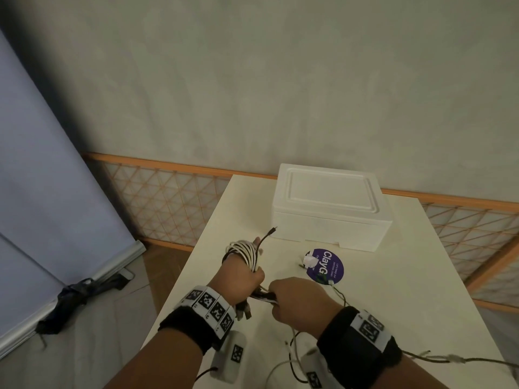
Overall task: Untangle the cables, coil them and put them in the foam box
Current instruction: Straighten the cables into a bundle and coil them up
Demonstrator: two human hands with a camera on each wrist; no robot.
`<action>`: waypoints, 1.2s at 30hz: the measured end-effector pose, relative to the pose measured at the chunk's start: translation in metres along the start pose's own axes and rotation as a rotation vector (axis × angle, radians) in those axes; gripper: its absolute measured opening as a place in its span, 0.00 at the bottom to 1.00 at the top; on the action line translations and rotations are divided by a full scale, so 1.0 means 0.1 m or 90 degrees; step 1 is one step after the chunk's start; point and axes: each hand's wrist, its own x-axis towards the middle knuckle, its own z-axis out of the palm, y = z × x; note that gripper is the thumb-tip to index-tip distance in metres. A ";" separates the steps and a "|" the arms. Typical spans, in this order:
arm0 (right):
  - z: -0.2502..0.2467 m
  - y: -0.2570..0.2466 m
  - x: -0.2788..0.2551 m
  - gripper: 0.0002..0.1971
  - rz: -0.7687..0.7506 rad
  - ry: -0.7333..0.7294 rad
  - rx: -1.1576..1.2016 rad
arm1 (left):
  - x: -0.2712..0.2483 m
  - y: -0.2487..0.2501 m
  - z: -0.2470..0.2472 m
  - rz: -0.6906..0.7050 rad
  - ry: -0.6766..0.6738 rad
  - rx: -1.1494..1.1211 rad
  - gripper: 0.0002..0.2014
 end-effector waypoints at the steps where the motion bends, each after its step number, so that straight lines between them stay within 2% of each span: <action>1: -0.03 0.01 -0.02 0.10 -0.005 0.001 -0.003 | 0.02 0.00 0.00 -0.007 -0.013 -0.016 0.22; 2: -0.06 0.03 -0.05 0.10 -0.015 0.004 -0.008 | 0.02 0.00 0.01 -0.032 -0.039 -0.046 0.28; 4: -0.15 0.05 -0.14 0.12 -0.046 0.013 -0.017 | 0.03 -0.04 0.02 -0.060 -0.081 0.039 0.36; 5: -0.19 0.07 -0.18 0.12 -0.064 0.023 -0.023 | 0.02 -0.08 0.03 -0.062 -0.075 0.096 0.39; 7: -0.30 0.11 -0.25 0.14 -0.097 0.058 -0.025 | 0.01 -0.17 0.04 -0.086 -0.073 0.095 0.41; 9: -0.44 0.15 -0.29 0.14 -0.119 0.100 -0.010 | -0.08 -0.25 0.05 -0.045 -0.062 0.025 0.39; 11: -0.54 0.20 -0.27 0.14 -0.145 0.156 0.007 | -0.15 -0.38 0.12 0.009 -0.051 -0.124 0.35; 13: -0.62 0.21 -0.25 0.13 -0.175 0.206 0.009 | -0.17 -0.45 0.21 -0.008 -0.077 -0.290 0.27; 14: -0.64 0.21 -0.24 0.13 -0.183 0.232 0.001 | -0.17 -0.45 0.20 -0.011 -0.115 -0.337 0.31; 15: -0.66 0.22 -0.22 0.11 -0.189 0.265 -0.005 | -0.18 -0.37 0.12 0.001 -0.148 -0.337 0.40; 16: -0.67 0.24 -0.21 0.10 -0.190 0.290 -0.003 | -0.22 -0.28 0.05 0.030 -0.168 -0.259 0.46; 18: -0.66 0.25 -0.19 0.10 -0.190 0.313 0.001 | -0.22 -0.09 -0.05 0.101 -0.204 0.023 0.56; 19: -0.65 0.25 -0.18 0.13 -0.184 0.308 -0.008 | -0.18 -0.03 -0.06 0.125 -0.216 0.173 0.59; 20: -0.62 0.25 -0.16 0.17 -0.171 0.290 -0.025 | -0.15 0.04 -0.06 0.144 -0.211 0.301 0.56; 21: -0.60 0.24 -0.16 0.20 -0.159 0.274 -0.038 | -0.12 0.09 -0.07 0.155 -0.196 0.406 0.48; 23: -0.53 0.23 -0.16 0.20 -0.141 0.268 -0.050 | -0.08 0.12 -0.05 0.178 -0.119 0.502 0.25; 25: -0.46 0.23 -0.17 0.18 -0.120 0.273 -0.039 | -0.10 0.16 -0.11 0.173 -0.106 0.537 0.17; 27: -0.39 0.23 -0.19 0.17 -0.110 0.265 -0.018 | -0.11 0.16 -0.15 0.152 -0.127 0.558 0.14; 31: -0.27 0.15 -0.25 0.13 -0.076 0.186 0.021 | 0.04 0.12 -0.21 0.132 -0.205 0.586 0.09; 34: -0.22 0.06 -0.22 0.14 -0.062 0.170 -0.008 | 0.10 0.13 -0.27 0.109 -0.176 0.588 0.10; 36: -0.21 0.06 -0.21 0.14 -0.062 0.191 0.016 | 0.17 0.15 -0.31 0.102 -0.170 0.590 0.15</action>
